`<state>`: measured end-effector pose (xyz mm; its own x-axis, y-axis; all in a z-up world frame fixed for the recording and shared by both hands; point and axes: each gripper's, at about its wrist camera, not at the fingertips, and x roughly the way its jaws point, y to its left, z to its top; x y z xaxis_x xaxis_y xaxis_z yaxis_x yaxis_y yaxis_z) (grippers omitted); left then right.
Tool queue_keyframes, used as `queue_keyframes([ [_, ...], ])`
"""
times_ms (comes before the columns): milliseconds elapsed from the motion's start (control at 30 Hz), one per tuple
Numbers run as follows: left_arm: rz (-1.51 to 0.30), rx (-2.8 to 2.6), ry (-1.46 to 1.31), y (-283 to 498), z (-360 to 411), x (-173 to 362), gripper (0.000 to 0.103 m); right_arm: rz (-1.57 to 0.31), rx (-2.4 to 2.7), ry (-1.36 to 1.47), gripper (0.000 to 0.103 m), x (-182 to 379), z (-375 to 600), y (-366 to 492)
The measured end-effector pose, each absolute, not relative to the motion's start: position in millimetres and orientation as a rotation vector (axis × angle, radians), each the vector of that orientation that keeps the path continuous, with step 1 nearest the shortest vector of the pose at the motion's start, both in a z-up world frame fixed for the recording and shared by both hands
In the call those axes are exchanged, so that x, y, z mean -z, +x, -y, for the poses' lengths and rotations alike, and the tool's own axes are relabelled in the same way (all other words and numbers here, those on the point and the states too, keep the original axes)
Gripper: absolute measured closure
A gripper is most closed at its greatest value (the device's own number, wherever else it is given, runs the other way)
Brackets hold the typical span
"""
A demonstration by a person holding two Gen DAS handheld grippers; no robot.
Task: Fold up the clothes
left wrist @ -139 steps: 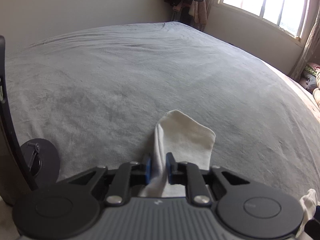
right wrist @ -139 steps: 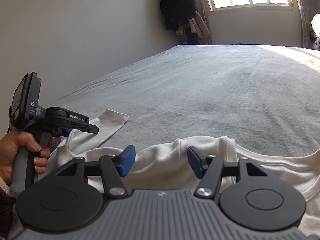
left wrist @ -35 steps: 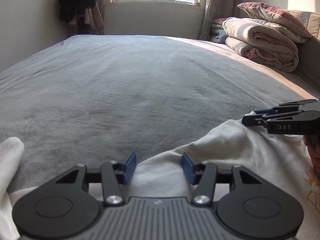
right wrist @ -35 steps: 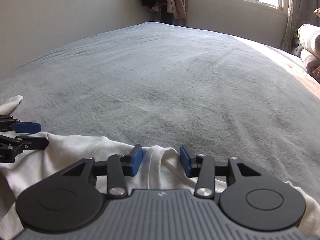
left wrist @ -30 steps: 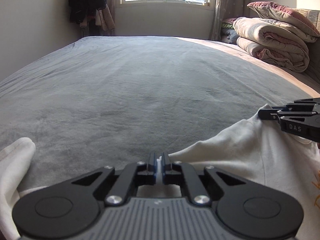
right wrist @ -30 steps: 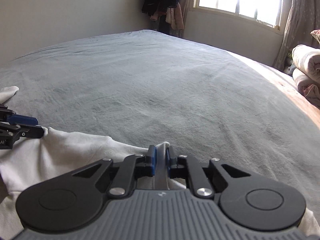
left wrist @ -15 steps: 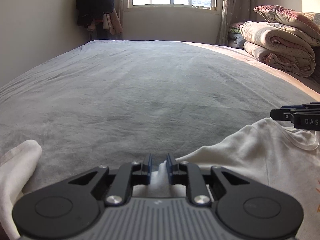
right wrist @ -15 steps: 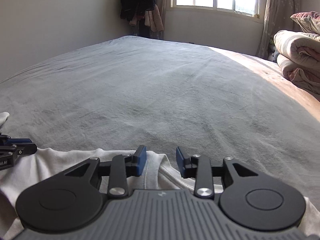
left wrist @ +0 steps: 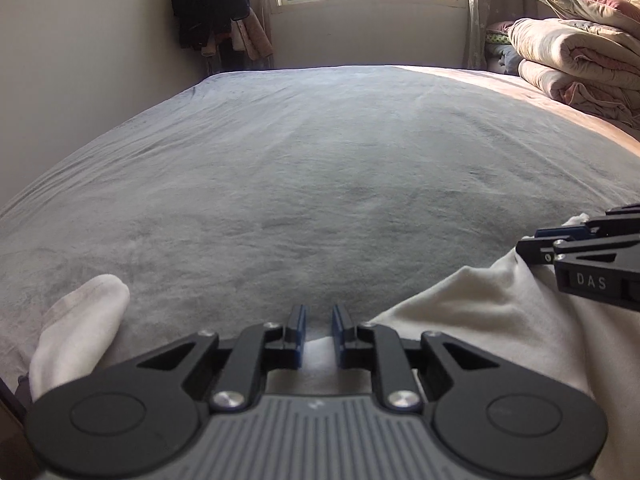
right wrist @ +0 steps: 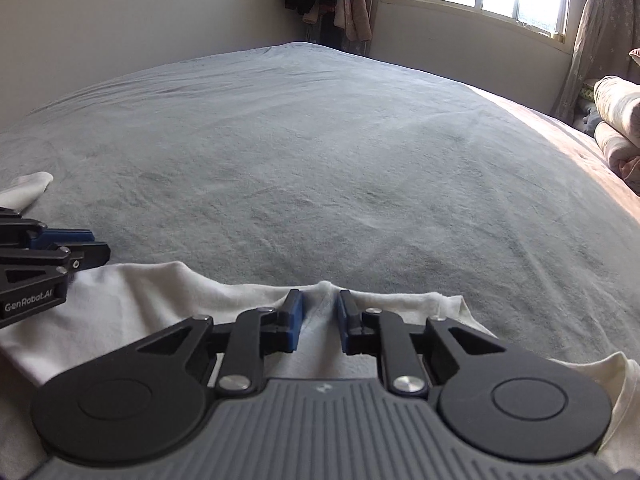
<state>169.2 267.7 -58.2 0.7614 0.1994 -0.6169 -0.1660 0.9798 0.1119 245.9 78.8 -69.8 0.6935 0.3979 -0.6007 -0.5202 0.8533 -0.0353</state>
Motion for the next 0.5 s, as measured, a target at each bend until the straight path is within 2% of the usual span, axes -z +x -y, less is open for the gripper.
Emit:
queue_keyframes([
  [100,-0.654,-0.189,0.002,166,-272,51,0.086,-0.615,-0.506,-0.159,0.083,59,-62,243],
  [133,-0.638,-0.172,-0.021,164,-273,48,0.085,-0.614,-0.502,-0.142,0.079,55,-56,241],
  [167,-0.624,-0.155,-0.044,162,-273,45,0.082,-0.613,-0.499,-0.125,0.074,51,-50,240],
  [200,-0.613,-0.132,-0.067,161,-272,41,0.079,-0.617,-0.495,-0.111,0.073,46,-42,235],
  [267,-0.590,-0.084,-0.098,159,-268,34,0.067,-0.626,-0.468,-0.104,0.067,37,-19,219],
  [433,-0.548,-0.027,-0.094,153,-241,11,0.054,-0.648,-0.372,-0.160,0.058,18,54,171],
  [500,-0.557,-0.035,-0.079,150,-229,5,0.044,-0.657,-0.330,-0.186,0.051,13,86,151],
])
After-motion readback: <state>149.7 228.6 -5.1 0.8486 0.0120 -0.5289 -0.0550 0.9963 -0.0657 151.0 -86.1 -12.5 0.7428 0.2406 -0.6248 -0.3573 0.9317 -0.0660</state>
